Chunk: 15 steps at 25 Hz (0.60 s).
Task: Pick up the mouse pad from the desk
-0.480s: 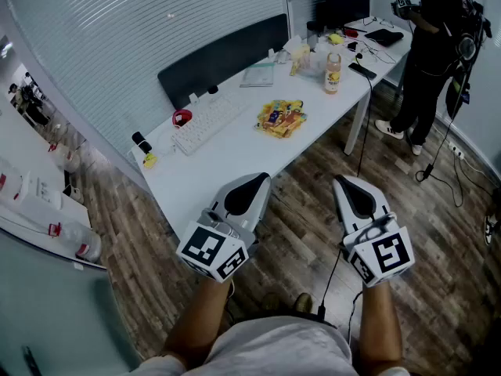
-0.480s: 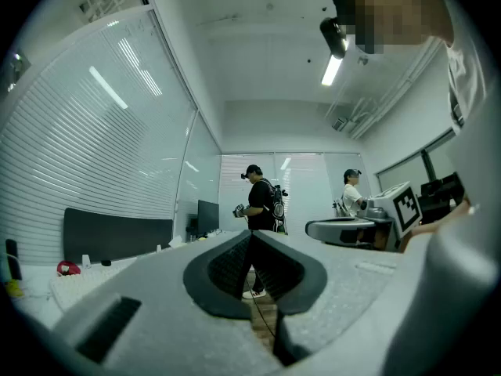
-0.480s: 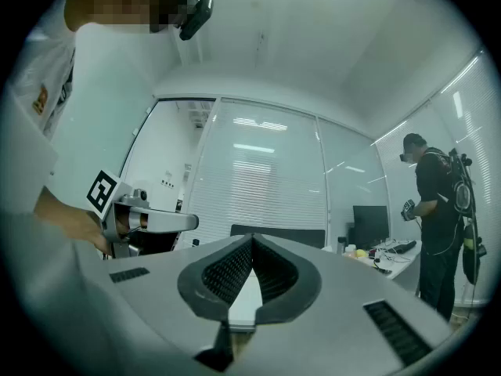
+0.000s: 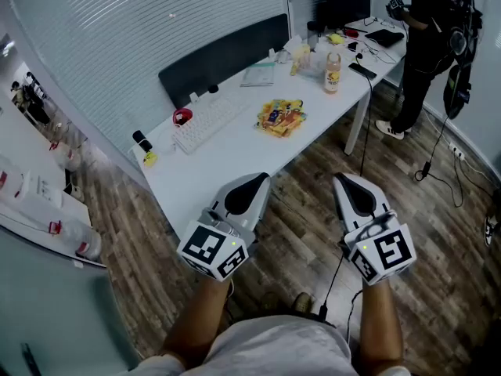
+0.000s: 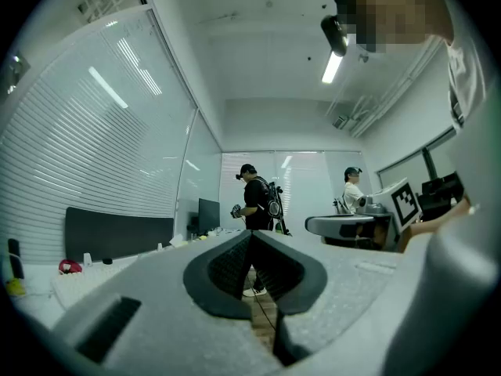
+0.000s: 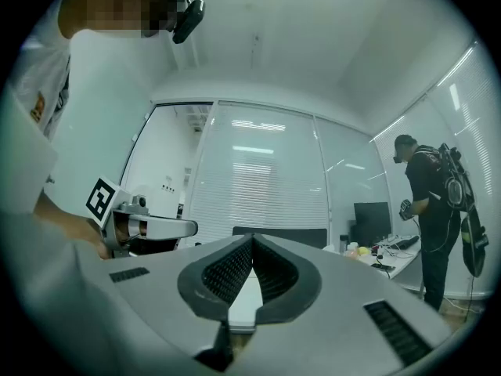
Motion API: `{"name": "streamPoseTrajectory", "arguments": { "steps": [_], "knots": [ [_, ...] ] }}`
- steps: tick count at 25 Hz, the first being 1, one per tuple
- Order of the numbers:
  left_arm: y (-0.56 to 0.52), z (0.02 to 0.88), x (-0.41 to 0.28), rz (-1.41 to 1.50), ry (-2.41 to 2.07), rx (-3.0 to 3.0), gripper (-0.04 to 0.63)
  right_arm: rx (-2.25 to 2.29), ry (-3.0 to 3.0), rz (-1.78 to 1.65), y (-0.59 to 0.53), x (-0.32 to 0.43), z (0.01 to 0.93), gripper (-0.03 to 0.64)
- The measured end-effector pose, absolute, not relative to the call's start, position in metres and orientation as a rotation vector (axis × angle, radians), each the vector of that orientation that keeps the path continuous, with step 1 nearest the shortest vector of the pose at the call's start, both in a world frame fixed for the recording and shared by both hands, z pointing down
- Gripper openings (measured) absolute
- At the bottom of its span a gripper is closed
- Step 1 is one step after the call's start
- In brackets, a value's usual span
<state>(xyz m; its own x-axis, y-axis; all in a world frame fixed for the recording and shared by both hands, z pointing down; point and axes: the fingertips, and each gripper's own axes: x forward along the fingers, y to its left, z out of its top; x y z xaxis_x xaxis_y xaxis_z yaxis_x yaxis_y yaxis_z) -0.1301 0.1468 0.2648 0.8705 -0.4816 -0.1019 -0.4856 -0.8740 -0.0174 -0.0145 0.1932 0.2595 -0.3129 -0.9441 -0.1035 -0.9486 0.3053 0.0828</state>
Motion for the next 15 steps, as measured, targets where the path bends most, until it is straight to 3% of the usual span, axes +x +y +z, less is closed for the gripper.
{"name": "streamPoseTrajectory", "arguments": {
  "steps": [15],
  "knots": [
    [0.148, 0.271, -0.118, 0.147, 0.822, -3.000, 0.015, -1.811, 2.529, 0.199, 0.198, 0.002, 0.261, 0.012]
  ]
}}
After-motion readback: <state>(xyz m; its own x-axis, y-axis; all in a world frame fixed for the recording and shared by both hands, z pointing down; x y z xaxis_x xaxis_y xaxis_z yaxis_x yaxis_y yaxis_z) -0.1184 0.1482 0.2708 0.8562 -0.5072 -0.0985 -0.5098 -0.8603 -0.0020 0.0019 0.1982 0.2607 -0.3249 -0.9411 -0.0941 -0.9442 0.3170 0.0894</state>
